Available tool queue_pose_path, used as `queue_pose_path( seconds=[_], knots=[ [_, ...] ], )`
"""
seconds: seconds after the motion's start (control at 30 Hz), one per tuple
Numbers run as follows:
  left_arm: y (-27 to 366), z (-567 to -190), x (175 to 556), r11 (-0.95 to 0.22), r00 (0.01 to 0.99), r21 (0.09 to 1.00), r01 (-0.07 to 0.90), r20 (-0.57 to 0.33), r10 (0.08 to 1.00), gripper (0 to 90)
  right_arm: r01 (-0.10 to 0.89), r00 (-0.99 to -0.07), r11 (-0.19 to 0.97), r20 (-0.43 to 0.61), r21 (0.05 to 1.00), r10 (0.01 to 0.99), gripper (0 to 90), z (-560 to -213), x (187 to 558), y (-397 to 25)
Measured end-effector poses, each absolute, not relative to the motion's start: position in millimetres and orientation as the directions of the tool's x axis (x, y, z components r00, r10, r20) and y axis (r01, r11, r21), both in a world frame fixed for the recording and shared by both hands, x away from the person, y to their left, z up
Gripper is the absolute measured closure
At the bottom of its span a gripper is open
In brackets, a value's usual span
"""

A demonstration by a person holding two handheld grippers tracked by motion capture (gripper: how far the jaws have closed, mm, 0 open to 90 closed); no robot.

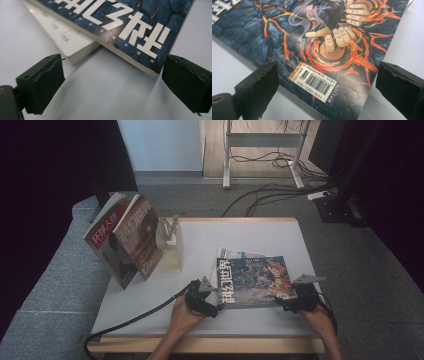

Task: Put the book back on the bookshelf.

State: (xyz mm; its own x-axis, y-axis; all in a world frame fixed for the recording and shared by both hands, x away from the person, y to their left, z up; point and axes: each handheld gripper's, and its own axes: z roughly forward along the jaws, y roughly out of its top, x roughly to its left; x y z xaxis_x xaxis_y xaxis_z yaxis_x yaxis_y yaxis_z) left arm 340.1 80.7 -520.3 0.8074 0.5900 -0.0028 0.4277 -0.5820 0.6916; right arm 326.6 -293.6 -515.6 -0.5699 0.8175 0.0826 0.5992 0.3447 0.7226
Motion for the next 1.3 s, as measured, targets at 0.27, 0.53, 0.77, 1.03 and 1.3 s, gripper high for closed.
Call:
queue_pose_path(
  seconds=[0.27,0.53,0.77,1.03,1.3],
  knots=[
    [91.7,-513.9,361.6,-0.547,0.766,0.694,0.468,-0.009,0.643,4.2,0.595,-0.581,0.369,0.066,0.714,0.811,3.7,-515.5,313.9,-282.2],
    [99.6,-512.7,381.2,-0.512,0.733,0.695,0.505,-0.032,0.679,3.8,0.598,-0.603,0.397,0.065,0.696,0.795,5.9,-512.3,310.1,-275.9],
    [101.0,-513.3,385.6,-0.498,0.723,0.702,0.509,-0.033,0.69,3.9,0.578,-0.582,0.401,0.015,0.711,0.813,3.4,-503.1,339.5,-278.8],
    [103.3,-514.1,392.4,-0.481,0.711,0.709,0.516,-0.042,0.702,4.5,0.557,-0.594,0.414,-0.002,0.72,0.804,0.6,-501.8,380.3,-269.4],
    [105.1,-515.6,399.2,-0.461,0.701,0.714,0.528,-0.059,0.711,5.1,0.576,-0.59,0.413,0.008,0.705,0.807,0.0,-507.7,416.3,-267.3]
  ],
)
